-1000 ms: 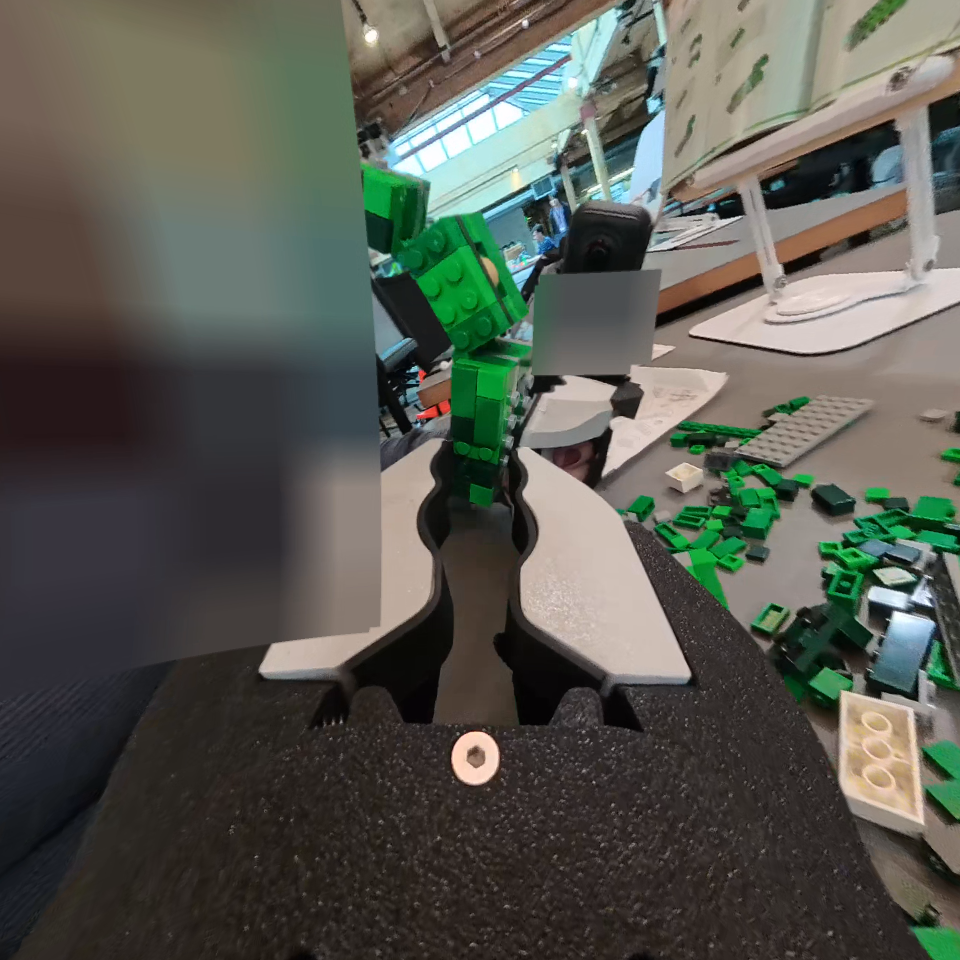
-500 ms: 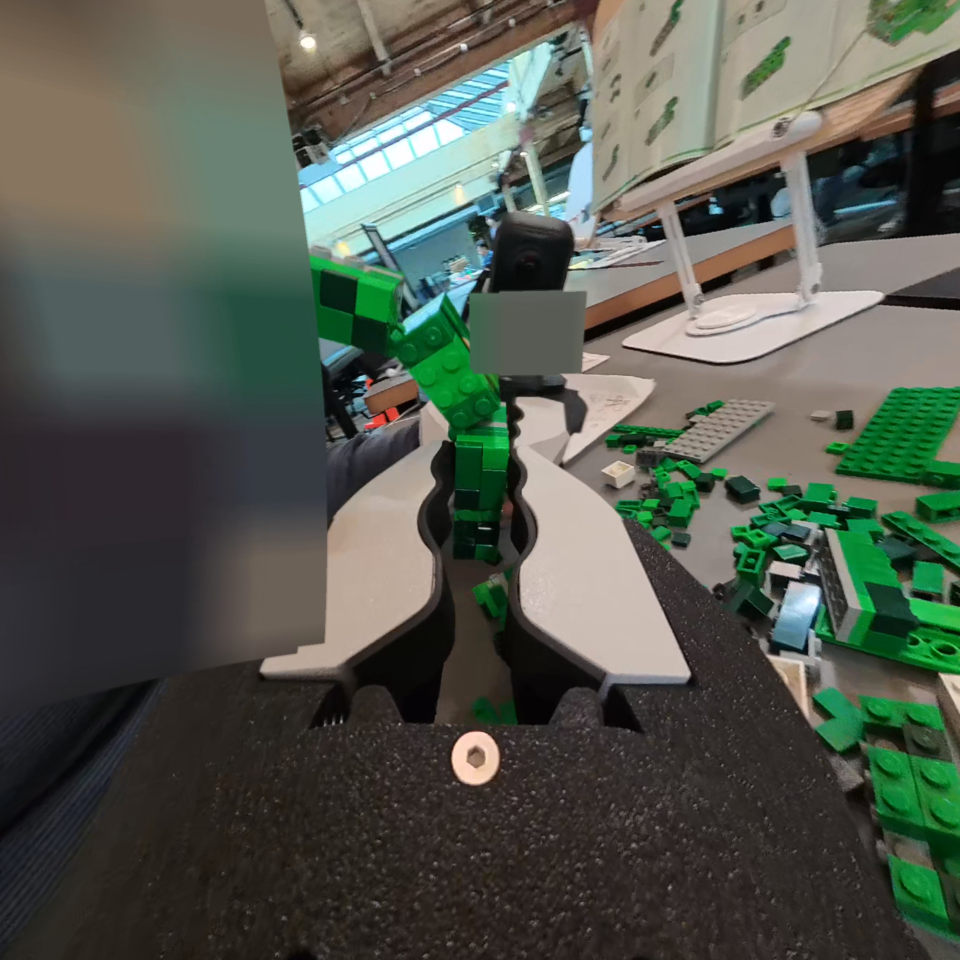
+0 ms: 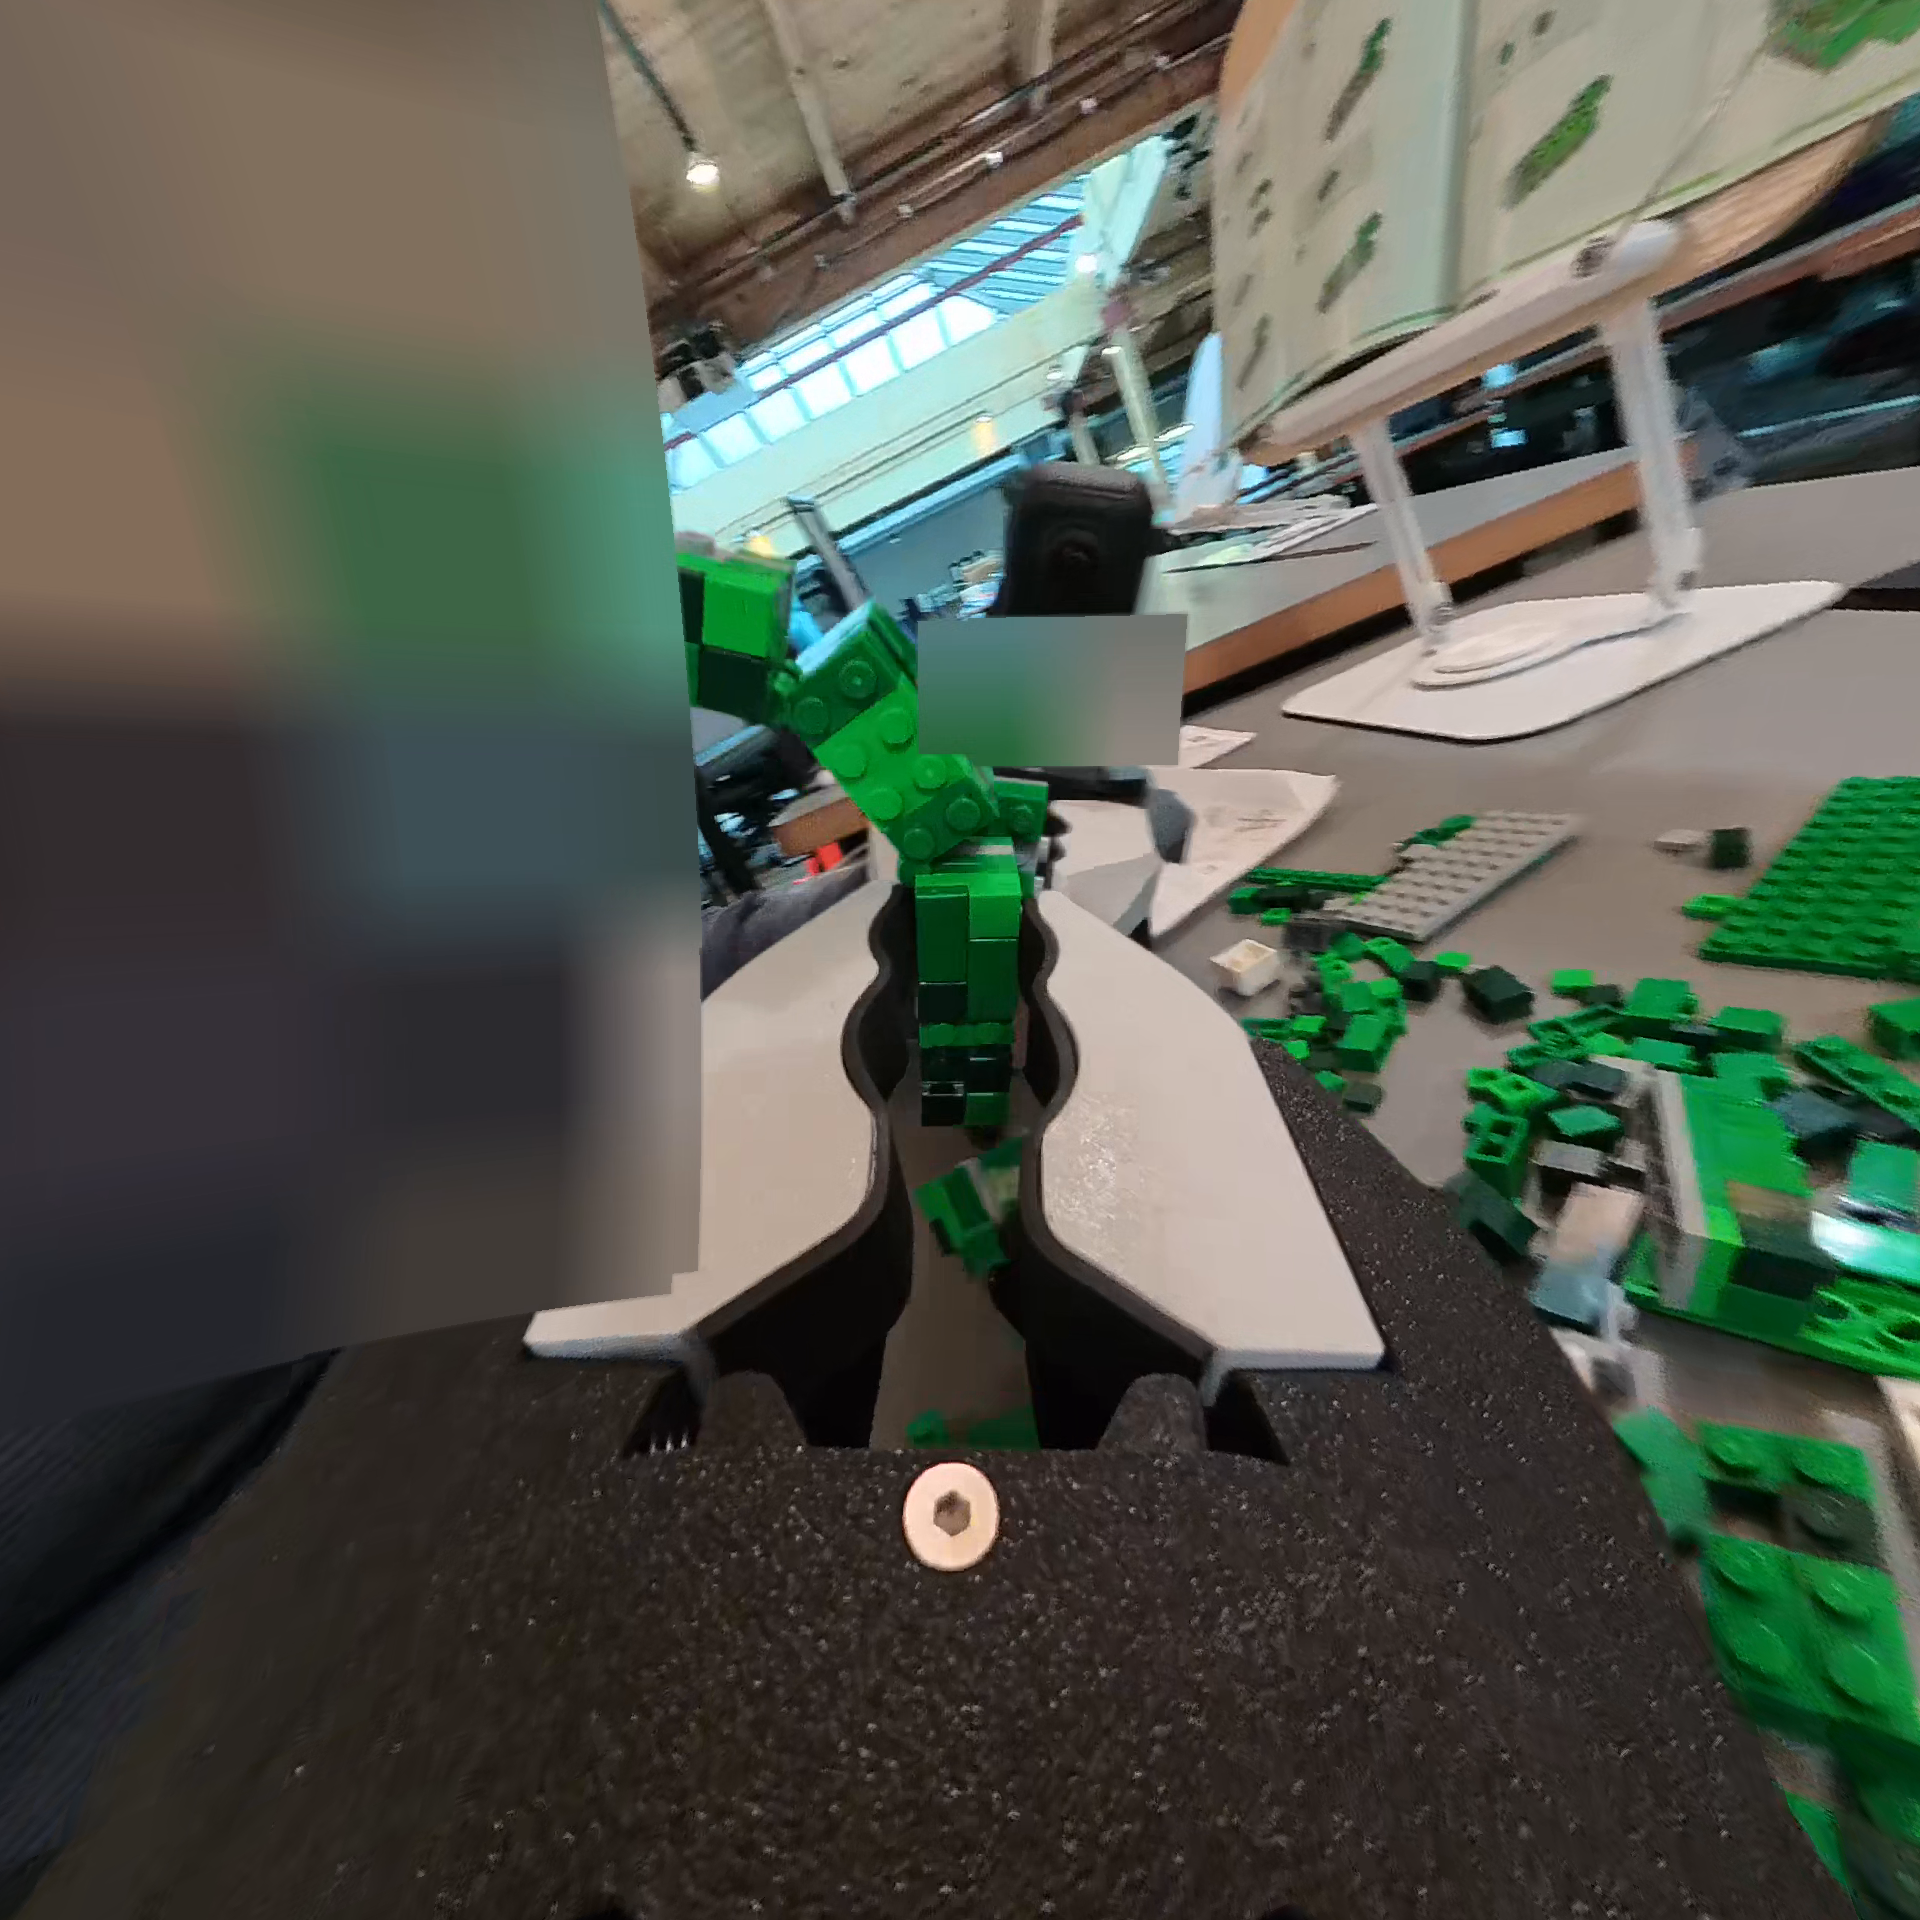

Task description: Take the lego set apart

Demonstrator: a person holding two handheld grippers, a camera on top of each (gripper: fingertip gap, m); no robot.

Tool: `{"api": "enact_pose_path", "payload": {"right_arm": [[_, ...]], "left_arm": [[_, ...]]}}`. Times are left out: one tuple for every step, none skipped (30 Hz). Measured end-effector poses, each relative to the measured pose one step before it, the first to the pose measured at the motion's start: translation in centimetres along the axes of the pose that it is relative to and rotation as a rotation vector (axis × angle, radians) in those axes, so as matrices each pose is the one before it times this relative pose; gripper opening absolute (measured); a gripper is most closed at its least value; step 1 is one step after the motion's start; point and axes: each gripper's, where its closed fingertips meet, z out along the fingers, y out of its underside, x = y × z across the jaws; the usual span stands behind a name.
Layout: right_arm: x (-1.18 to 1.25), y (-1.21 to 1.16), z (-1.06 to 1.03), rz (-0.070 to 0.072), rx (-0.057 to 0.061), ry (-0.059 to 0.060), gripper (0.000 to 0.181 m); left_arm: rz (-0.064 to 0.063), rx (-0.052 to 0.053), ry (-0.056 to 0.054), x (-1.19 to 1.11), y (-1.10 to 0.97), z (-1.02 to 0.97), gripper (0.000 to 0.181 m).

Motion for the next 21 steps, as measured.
{"api": "enact_pose_path", "payload": {"right_arm": [[0.642,-0.090,-0.113,-0.0024,0.0034,0.0459,0.018],[0.614,-0.145,-0.156,0.0015,0.0066,0.0431,0.018],[0.723,-0.118,-0.208,0.0033,0.0031,0.0511,0.018],[0.923,-0.028,-0.231,0.0020,-0.0040,0.0662,0.018],[0.922,-0.007,-0.221,-0.0015,-0.0066,0.0666,0.018],[0.783,-0.014,-0.209,-0.0035,-0.0062,0.0591,0.018],[0.698,0.036,-0.196,-0.0072,-0.0102,0.0568,0.018],[0.638,0.161,-0.182,-0.0157,-0.0201,0.0564,0.018],[0.605,0.249,-0.156,-0.0280,-0.0272,0.0587,0.018],[0.613,0.255,-0.146,-0.0414,-0.0282,0.0640,0.018],[0.564,0.277,-0.125,-0.0519,-0.0296,0.0645,0.018],[0.536,0.292,-0.088,-0.0584,-0.0295,0.0653,0.018],[0.498,0.291,-0.058,-0.0593,-0.0294,0.0637,0.018],[0.397,0.312,-0.018,-0.0570,-0.0302,0.0564,0.018],[0.343,0.285,0.004,-0.0553,-0.0281,0.0527,0.018],[0.266,0.253,0.029,-0.0516,-0.0260,0.0471,0.018],[0.155,0.235,0.065,-0.0476,-0.0258,0.0378,0.018],[0.093,0.222,0.077,-0.0441,-0.0247,0.0327,0.018],[0.057,0.191,0.088,-0.0395,-0.0232,0.0301,0.018],[0.005,0.157,0.083,-0.0360,-0.0220,0.0278,0.018],[-0.004,0.094,0.063,-0.0336,-0.0199,0.0273,0.018]], "left_arm": [[0.0280,-0.0059,-0.0808,-0.974,0.012,-0.215,0.018],[0.0259,-0.0175,-0.0918,-1.164,0.173,-0.273,0.018],[0.0117,-0.0175,-0.0886,-1.141,0.121,-0.265,0.018],[0.0091,-0.0192,-0.0820,-1.060,0.180,-0.247,0.018],[0.0080,-0.0334,-0.0523,-0.683,0.396,-0.140,0.018],[0.0074,-0.0433,-0.0382,-0.479,0.548,-0.019,0.018],[0.0062,-0.0390,-0.0426,-0.501,0.506,0.053,0.018],[0.0053,-0.0294,-0.0383,-0.392,0.385,0.122,0.018],[0.0074,-0.0216,-0.0229,-0.155,0.284,0.142,0.018],[0.0090,-0.0200,-0.0152,-0.030,0.265,0.157,0.018],[0.0119,-0.0169,-0.0150,-0.044,0.203,0.156,0.020],[0.0129,-0.0134,-0.0198,-0.109,0.135,0.156,0.035],[0.0122,-0.0118,-0.0202,-0.119,0.111,0.146,0.049],[0.0153,-0.0042,-0.0087,0.037,0.000,0.116,0.063],[0.0159,0.0037,-0.0109,0.029,-0.102,0.083,0.077],[0.0186,0.0056,-0.0205,-0.101,-0.134,0.057,0.090],[0.0307,0.0054,-0.0259,-0.119,-0.141,0.046,0.102],[0.0475,0.0071,-0.0318,-0.105,-0.187,0.015,0.110],[0.0627,0.0120,-0.0422,-0.152,-0.288,-0.052,0.112],[0.0761,0.0142,-0.0475,-0.097,-0.371,-0.081,0.112],[0.0824,0.0176,-0.0514,-0.046,-0.467,-0.135,0.109]]}}
